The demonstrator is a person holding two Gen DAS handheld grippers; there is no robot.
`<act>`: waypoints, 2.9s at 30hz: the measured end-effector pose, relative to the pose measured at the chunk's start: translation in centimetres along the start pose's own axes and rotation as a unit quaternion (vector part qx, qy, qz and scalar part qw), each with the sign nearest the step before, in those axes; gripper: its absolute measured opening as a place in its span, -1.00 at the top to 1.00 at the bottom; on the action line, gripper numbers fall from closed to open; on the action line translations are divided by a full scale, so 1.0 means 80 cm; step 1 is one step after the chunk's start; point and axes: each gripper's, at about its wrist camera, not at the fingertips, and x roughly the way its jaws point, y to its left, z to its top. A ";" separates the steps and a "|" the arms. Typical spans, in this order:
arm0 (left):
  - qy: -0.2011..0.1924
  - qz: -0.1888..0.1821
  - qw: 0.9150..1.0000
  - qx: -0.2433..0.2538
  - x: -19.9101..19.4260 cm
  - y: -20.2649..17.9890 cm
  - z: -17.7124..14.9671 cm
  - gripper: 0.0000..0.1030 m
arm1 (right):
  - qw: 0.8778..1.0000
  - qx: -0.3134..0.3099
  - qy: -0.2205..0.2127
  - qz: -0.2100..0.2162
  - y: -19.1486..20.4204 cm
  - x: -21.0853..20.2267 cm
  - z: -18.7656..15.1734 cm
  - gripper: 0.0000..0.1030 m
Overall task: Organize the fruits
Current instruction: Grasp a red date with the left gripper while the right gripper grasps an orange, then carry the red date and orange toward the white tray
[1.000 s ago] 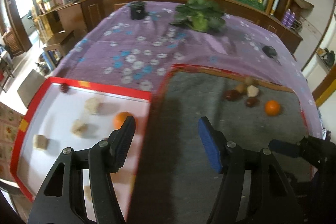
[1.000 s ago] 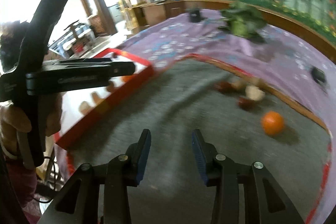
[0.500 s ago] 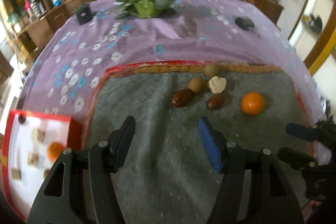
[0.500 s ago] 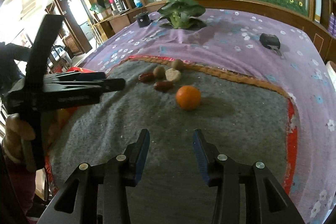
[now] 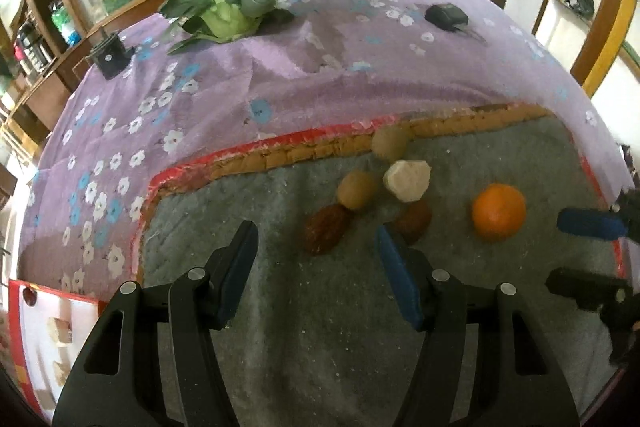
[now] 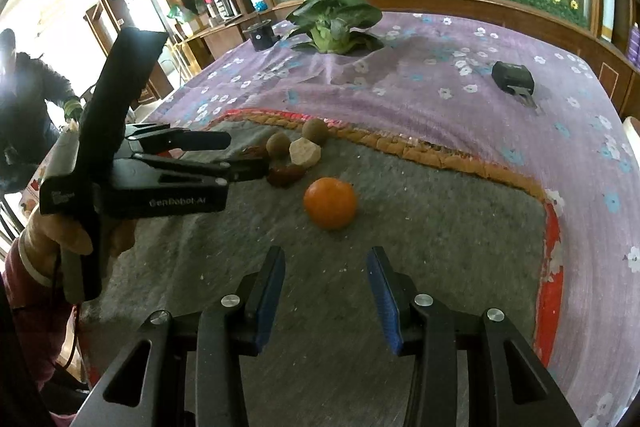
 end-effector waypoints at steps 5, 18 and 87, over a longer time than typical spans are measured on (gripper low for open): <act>0.000 -0.008 1.000 -0.005 0.005 0.006 -0.003 0.22 | 1.000 -0.012 0.004 -0.008 0.002 0.009 0.006 0.19; -0.010 -0.021 0.999 -0.032 -0.011 0.019 -0.009 0.62 | 0.998 -0.045 0.019 -0.035 0.017 0.055 0.035 0.20; -0.088 0.058 0.968 -0.228 -0.205 0.210 -0.196 0.62 | 0.977 -0.199 0.005 0.083 0.283 0.037 0.031 0.37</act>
